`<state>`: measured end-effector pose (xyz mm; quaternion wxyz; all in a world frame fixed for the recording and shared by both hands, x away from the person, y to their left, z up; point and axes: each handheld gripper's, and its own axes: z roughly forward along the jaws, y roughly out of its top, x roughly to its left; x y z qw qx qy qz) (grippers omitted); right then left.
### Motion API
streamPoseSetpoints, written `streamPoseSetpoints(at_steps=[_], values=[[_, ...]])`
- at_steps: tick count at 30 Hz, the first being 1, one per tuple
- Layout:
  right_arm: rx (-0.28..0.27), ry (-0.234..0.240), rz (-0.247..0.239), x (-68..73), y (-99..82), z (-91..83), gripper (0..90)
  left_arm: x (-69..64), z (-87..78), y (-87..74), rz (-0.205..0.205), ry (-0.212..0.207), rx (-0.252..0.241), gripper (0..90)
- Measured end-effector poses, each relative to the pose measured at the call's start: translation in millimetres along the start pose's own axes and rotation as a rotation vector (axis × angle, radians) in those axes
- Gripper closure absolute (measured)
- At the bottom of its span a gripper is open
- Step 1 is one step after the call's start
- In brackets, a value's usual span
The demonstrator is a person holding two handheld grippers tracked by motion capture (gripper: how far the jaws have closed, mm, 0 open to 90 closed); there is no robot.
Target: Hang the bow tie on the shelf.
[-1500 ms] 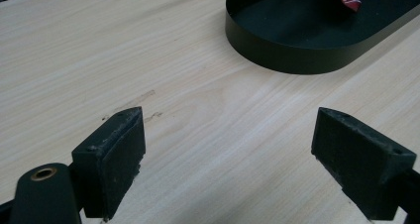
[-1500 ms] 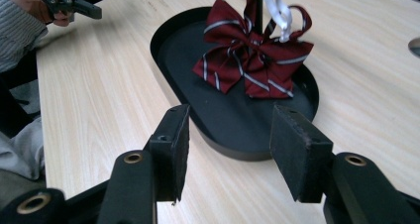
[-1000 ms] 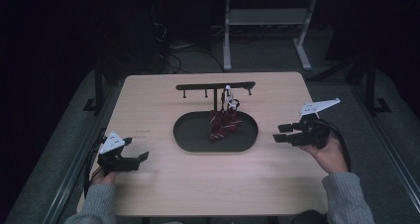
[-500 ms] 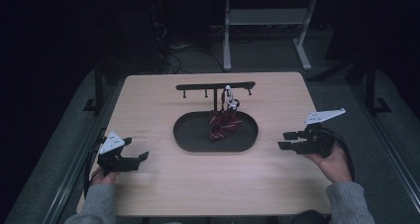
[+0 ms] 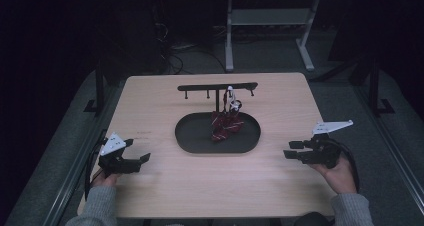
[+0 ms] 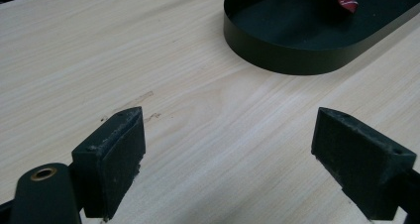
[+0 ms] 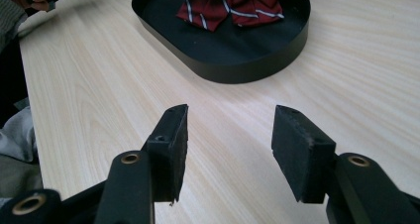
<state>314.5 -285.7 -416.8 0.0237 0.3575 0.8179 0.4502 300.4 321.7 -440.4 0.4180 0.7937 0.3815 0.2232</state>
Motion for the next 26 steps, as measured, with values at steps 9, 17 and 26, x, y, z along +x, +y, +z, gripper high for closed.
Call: streamPoseSetpoints(at_steps=[9, 17, 26], values=[[-0.002, 0.000, 0.012, 4.0, -16.5, 3.3, 47.1, -0.3, -0.4, -0.6, 0.001, 0.002, -0.008, 13.1], [-0.022, 0.003, 0.025, 8.1, -29.0, 7.5, 46.4, 0.1, -1.5, -1.1, -0.004, 0.005, -0.010, 13.0], [-0.052, -0.023, 0.042, 17.5, -39.7, 8.8, 41.7, -0.7, 1.6, -0.1, -0.001, 0.005, -0.008, 13.0]])
